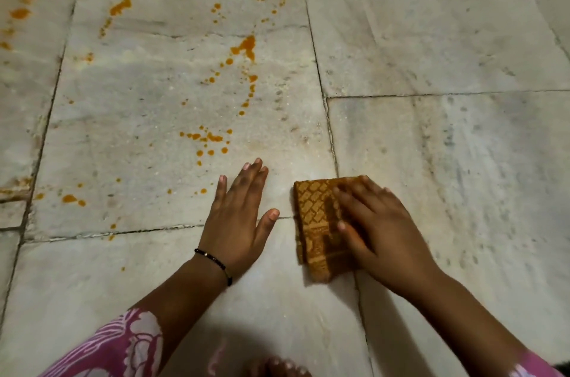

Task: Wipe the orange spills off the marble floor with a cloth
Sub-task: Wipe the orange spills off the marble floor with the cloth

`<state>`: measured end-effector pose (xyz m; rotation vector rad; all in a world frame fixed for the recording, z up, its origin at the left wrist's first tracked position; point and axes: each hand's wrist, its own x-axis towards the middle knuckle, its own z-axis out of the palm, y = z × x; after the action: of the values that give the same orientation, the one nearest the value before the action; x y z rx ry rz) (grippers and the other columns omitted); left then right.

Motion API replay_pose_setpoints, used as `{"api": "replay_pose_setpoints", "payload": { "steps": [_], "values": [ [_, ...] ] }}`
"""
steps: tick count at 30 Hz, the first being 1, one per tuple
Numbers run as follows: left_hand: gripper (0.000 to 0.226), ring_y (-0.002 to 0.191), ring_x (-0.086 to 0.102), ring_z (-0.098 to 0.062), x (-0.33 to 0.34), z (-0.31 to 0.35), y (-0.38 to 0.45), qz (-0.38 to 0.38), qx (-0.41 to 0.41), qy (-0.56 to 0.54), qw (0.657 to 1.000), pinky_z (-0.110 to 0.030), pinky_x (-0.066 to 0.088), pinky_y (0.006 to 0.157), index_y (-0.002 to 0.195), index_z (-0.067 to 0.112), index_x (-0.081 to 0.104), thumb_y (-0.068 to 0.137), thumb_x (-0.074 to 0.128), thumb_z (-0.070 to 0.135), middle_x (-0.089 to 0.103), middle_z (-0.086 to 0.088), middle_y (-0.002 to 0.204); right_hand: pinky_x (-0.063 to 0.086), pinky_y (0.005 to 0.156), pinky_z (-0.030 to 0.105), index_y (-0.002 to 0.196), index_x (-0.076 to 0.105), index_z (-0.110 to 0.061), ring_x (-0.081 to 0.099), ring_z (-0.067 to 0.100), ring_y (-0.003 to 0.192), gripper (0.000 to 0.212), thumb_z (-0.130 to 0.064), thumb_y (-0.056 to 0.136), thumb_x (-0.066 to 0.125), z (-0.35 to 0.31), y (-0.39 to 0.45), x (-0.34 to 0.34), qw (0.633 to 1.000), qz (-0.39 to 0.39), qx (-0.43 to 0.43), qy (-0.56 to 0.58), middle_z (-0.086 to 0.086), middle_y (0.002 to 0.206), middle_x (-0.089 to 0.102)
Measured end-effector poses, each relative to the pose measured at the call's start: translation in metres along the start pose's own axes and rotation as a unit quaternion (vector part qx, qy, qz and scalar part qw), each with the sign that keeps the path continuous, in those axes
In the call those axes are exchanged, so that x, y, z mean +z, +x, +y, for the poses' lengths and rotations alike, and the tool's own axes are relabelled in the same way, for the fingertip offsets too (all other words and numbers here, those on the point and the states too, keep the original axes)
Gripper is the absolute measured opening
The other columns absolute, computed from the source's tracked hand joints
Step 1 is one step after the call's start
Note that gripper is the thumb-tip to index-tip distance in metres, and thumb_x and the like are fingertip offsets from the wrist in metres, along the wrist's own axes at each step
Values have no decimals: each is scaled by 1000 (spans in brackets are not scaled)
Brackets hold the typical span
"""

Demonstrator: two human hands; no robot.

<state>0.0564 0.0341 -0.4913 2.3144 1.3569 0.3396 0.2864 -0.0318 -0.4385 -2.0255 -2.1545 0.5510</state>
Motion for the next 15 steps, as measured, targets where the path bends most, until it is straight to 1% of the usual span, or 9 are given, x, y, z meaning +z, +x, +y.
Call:
{"api": "replay_pose_setpoints", "payload": {
  "steps": [2, 3, 4, 5, 7, 9, 10, 13, 15],
  "values": [
    [66, 146, 8, -13, -7, -8, -1, 12, -19, 2, 1000, -36, -5, 118, 150, 16, 17, 95, 17, 52, 10, 2, 158, 4, 117, 53, 152, 18, -20, 2, 26, 147, 75, -60, 89, 26, -22, 17, 27, 998, -6, 30, -58, 2, 159, 7],
    [66, 145, 9, -15, -15, -13, 1, 22, -21, 8, 1000, -36, -5, 118, 150, 15, 18, 95, 18, 51, 12, 0, 158, -4, 115, 54, 152, 8, -15, -7, 29, 147, 82, -64, 88, 26, -36, 24, 42, 996, -21, 33, -78, 4, 159, -3],
    [66, 145, 12, -16, -23, -19, 6, 27, -14, 19, 999, -36, -4, 117, 149, 13, 20, 95, 19, 51, 15, -2, 158, -7, 114, 54, 152, 4, -11, -9, 32, 146, 86, -65, 88, 26, -48, 26, 55, 995, -27, 24, -89, 8, 159, -5],
    [67, 144, 16, -19, -33, -28, 10, 27, -1, 41, 999, -38, -2, 116, 148, 11, 23, 95, 18, 52, 19, -5, 157, -6, 113, 53, 151, 6, -9, -7, 33, 146, 85, -64, 89, 28, -60, 28, 64, 996, -30, -4, -87, 10, 159, -1],
    [69, 141, 26, -24, -59, -52, 22, 4, 45, 100, 994, -43, 7, 114, 146, 8, 29, 96, 16, 54, 28, -10, 154, -3, 113, 49, 151, 15, -10, 1, 30, 146, 77, -59, 92, 28, -73, 33, 69, 982, -72, -145, -93, 10, 159, 12],
    [73, 138, 33, -27, -91, -80, 26, -47, 97, 163, 981, -48, 17, 112, 143, 7, 34, 96, 10, 57, 34, -12, 151, -1, 113, 45, 151, 19, -17, 7, 25, 146, 70, -56, 94, 27, -73, 47, 61, 934, -137, -308, -117, 4, 158, 17],
    [74, 137, 35, -28, -109, -95, 25, -68, 121, 196, 971, -49, 20, 111, 143, 7, 34, 95, 9, 57, 36, -13, 150, 1, 114, 46, 151, 21, -22, 10, 25, 146, 69, -57, 93, 28, -67, 58, 56, 913, -140, -357, -140, 2, 158, 19],
    [69, 133, 39, -27, -158, -129, 7, -120, 202, 271, 933, -47, 21, 109, 142, 5, 34, 97, 12, 53, 41, -14, 146, 6, 110, 58, 150, 18, -39, 6, 36, 145, 66, -65, 90, 31, -36, 90, 31, 886, -152, -384, -212, -1, 160, 13],
    [65, 134, 37, -25, -186, -147, -20, -132, 228, 299, 917, -47, 20, 109, 144, 7, 31, 98, 16, 51, 42, -13, 146, 9, 108, 61, 150, 15, -39, 3, 42, 144, 67, -66, 91, 30, -30, 91, 20, 862, -185, -403, -245, 3, 160, 11]
  ]
}}
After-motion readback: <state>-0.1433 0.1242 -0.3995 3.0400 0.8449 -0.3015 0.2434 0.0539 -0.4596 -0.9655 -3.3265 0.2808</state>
